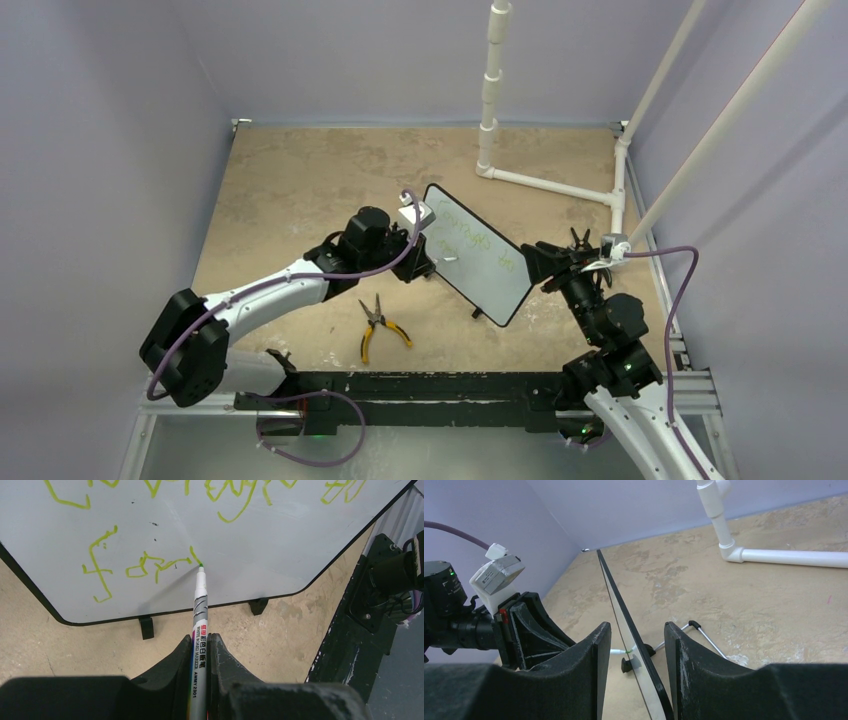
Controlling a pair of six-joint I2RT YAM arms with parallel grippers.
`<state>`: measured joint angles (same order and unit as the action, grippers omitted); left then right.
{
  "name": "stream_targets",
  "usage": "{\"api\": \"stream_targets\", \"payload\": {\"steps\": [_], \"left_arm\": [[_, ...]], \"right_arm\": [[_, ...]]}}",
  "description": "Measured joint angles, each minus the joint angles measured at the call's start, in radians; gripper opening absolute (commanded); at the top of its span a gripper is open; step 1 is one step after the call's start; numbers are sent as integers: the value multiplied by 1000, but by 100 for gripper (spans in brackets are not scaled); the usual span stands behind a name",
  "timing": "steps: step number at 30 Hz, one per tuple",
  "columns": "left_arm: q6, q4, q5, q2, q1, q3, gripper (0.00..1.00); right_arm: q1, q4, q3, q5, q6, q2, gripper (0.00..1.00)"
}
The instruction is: Write a sentence on the whiteboard
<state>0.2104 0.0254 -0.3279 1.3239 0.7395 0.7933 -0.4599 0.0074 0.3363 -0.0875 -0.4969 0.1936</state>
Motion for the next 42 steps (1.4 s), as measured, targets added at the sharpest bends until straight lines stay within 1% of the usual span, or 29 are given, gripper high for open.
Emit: {"api": "stream_targets", "payload": {"steps": [11, 21, 42], "left_arm": [[17, 8, -9, 1, 3, 0, 0], [26, 38, 11, -33, 3, 0, 0], [42, 18, 40, -34, 2, -6, 0]], "right_arm": [[0, 0, 0, 0, 0, 0, 46], [0, 0, 0, 0, 0, 0, 46], [0, 0, 0, 0, 0, 0, 47]]}}
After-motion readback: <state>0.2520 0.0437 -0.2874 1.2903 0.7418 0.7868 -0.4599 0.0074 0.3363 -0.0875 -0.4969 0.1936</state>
